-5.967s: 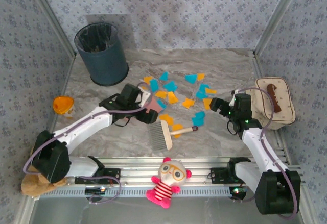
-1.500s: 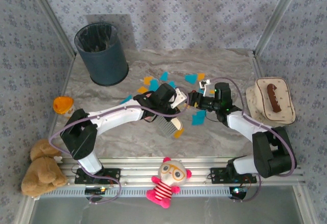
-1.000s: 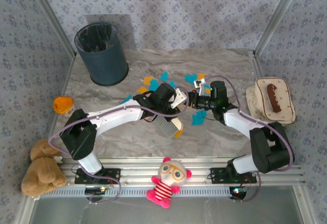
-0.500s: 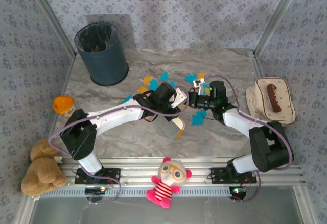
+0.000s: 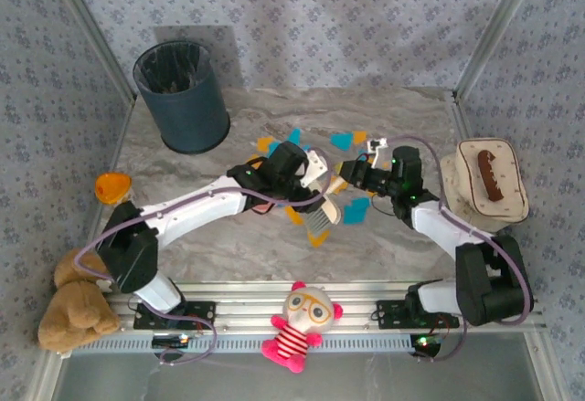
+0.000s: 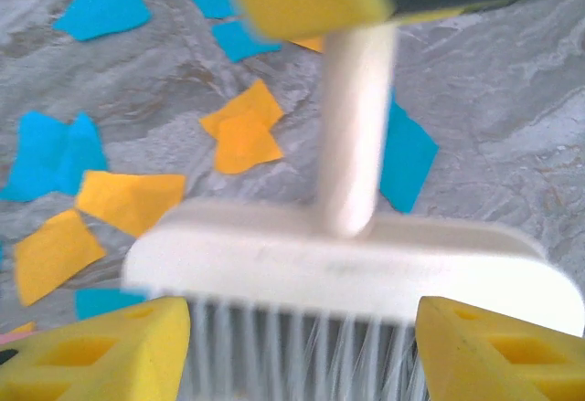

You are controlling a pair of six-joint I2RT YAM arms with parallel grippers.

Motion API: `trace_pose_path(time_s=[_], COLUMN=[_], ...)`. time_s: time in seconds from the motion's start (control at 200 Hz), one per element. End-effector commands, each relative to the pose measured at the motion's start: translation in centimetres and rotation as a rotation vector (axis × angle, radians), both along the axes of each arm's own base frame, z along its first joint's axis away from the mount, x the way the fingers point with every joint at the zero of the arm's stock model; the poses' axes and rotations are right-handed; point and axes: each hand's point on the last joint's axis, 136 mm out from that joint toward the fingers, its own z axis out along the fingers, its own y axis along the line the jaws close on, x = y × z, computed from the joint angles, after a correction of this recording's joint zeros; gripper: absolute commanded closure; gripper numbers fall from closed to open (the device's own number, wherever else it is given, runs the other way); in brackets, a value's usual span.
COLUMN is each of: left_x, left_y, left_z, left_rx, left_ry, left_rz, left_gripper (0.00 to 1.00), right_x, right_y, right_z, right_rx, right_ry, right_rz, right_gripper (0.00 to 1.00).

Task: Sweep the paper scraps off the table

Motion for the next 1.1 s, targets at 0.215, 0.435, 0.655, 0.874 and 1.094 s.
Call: trace_pose_path(time_s=[0.215,0.435,0.655,0.874,1.094], left_x=[1.5,2.2,2.4,2.5,2.4], left_y=[8.5,14.3,18.0,20.1,20.7], left_z=[-1.0,-3.2,-5.0,-7.0,-8.2], left_rx=[0.185,0.319,0.466,0.588,0.638], left_ry=[0.064,0.160,0.253,0.331,0.385], left_rz=[0.180,0.318,0.387,0.396,0.366], left_gripper=[0.33,0.33,0.33,0.33,0.34], right_x=[-0.2,-0.8,-1.3,-1.5,-1.6], right_y=[-6.1,-8.7,-9.9,-10.4,-10.7], right_z=[1.7,2.3,2.2,2.0,1.6], right_rx=[-0.061,-0.058,-0.083,-0.081,-0.083], right_ry=[-0.025,-0.011,-0.021,-0.017,-0.008], right_rz=[-0.170,-0.236,-0.256,-0.266,-0.269], right_gripper=[1.00,1.00,1.00,1.00,1.00])
